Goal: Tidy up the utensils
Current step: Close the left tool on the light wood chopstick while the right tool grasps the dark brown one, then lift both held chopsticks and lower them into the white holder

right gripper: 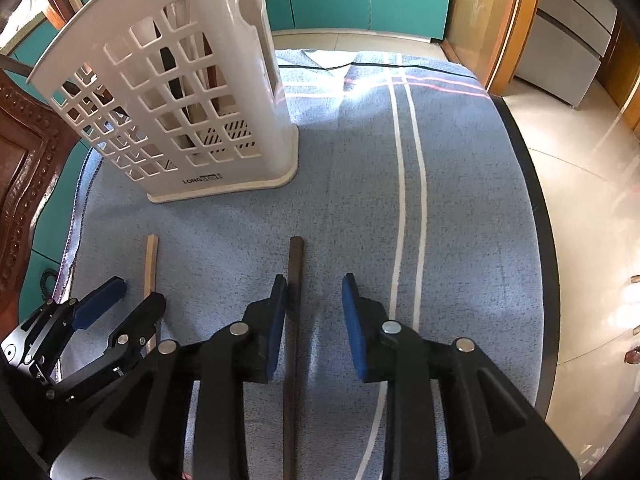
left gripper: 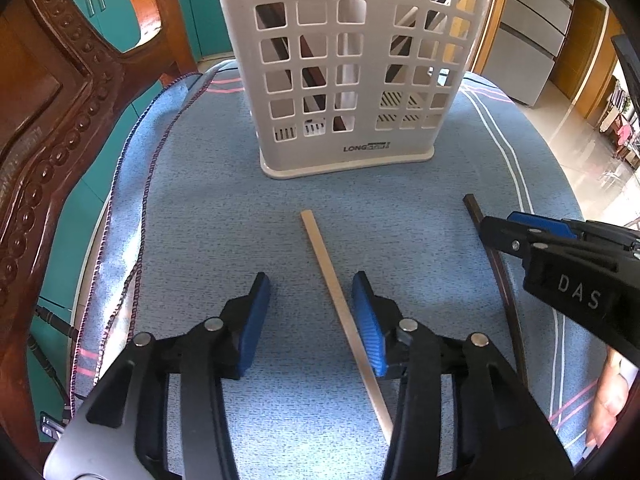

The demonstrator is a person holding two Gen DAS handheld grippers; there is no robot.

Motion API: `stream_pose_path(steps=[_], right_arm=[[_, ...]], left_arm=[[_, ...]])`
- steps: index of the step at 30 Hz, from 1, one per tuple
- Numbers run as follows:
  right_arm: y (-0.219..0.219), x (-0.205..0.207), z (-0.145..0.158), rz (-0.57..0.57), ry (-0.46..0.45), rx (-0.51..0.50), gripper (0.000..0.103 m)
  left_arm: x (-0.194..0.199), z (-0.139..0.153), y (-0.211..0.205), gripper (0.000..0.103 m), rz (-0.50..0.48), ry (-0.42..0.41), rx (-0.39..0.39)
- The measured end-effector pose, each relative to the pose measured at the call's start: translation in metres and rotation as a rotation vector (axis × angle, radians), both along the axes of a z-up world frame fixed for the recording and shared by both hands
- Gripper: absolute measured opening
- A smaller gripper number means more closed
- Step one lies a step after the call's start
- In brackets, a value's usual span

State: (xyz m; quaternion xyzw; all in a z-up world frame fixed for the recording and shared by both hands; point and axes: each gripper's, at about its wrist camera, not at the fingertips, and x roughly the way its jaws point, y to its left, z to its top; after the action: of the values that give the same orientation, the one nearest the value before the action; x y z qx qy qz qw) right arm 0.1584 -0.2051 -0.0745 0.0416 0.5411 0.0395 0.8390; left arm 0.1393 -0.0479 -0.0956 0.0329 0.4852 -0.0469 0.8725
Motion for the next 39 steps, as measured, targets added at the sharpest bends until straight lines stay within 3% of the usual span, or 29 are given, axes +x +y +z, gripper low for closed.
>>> stream_pose_path(steps=[10,16,22,25,27,29,33,39], right_arm=[[-0.002,0.005,-0.001,-0.012,0.0,0.001,0.03],[-0.004,0.004,0.005,-0.014,-0.013,0.008,0.03],[0.002,0.0,-0.003,0.011,0.005,-0.033,0.03],[0.007,0.0,-0.005,0.033,-0.013,-0.075,0.03],[0.009,0.0,-0.007,0.046,-0.024,-0.091,0.03],[0.012,-0.001,-0.008,0.062,-0.035,-0.108,0.029],[0.016,-0.006,-0.007,0.077,-0.042,-0.1,0.014],[0.017,-0.012,-0.005,0.077,-0.031,-0.084,0.013]], left_arm=[[0.007,0.0,0.003,0.047,0.007,0.004,-0.025],[0.019,-0.001,0.011,0.047,0.048,0.015,-0.09],[0.026,-0.004,0.002,0.047,0.052,-0.014,-0.041],[0.024,-0.002,-0.005,0.034,0.037,-0.023,-0.036],[0.022,-0.001,-0.009,0.017,0.018,-0.028,-0.043],[0.024,-0.001,-0.015,0.012,-0.002,-0.031,-0.044],[0.02,-0.001,-0.024,0.008,-0.048,-0.034,-0.075],[0.015,0.0,-0.03,0.008,-0.063,-0.024,-0.072]])
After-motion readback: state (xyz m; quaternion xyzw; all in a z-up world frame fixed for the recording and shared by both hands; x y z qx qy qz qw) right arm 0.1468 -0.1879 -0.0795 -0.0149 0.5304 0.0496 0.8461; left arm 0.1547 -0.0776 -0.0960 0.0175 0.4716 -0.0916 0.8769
